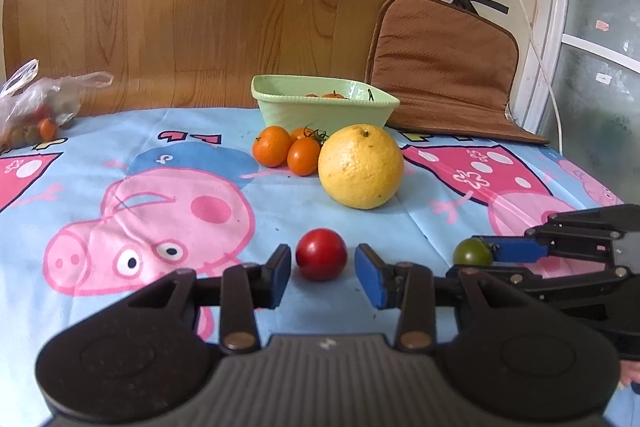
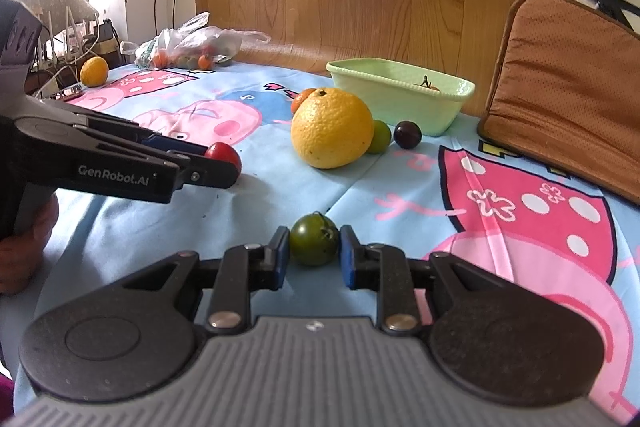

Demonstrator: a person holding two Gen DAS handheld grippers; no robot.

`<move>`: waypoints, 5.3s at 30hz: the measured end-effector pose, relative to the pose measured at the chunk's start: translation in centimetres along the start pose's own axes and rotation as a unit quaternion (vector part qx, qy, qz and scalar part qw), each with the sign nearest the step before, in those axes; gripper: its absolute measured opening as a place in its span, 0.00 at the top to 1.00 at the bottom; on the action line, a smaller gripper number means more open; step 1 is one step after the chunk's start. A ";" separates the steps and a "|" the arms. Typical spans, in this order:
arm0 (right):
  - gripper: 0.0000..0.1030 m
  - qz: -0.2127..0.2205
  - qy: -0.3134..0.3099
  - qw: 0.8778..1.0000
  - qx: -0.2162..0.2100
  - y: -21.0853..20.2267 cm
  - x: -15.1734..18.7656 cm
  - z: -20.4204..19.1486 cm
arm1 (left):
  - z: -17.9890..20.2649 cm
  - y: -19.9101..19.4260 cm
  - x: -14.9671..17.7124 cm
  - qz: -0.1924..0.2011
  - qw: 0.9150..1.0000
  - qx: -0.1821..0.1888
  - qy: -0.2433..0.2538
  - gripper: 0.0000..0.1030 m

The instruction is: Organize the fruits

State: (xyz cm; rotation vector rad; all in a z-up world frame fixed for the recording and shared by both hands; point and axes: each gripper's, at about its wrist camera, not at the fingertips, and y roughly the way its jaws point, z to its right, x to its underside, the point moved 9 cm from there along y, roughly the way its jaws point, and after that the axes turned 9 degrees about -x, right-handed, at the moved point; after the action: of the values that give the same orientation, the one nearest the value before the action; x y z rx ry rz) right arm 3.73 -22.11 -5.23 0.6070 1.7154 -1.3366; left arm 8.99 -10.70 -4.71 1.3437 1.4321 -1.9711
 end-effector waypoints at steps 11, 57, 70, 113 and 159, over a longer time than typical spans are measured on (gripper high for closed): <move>0.71 0.000 0.001 1.000 0.000 0.0 0.0 0.0 | 0.1 0.0 0.0 -0.001 1.000 -0.001 0.003 0.64; 0.58 0.001 0.014 1.000 -0.010 -0.6 0.4 -0.2 | -0.1 0.6 0.2 -0.013 1.000 -0.004 0.003 0.59; 0.56 0.001 0.012 1.000 -0.010 -0.6 0.4 -0.2 | -0.2 0.4 0.1 -0.009 1.000 0.000 -0.002 0.59; 0.73 0.069 0.100 0.992 0.020 9.6 -12.9 14.9 | 0.1 16.4 -17.1 -0.055 0.998 0.025 -0.030 0.70; 0.73 0.008 0.239 0.968 -0.072 9.4 -6.7 13.1 | -7.0 9.6 -5.7 -0.099 0.970 0.060 -0.216 0.63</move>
State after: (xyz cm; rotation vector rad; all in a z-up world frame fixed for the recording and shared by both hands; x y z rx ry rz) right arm 18.97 -30.74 -5.32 0.9105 2.1630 -1.0965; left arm 22.16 -10.00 -5.29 0.7622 1.2895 -2.3277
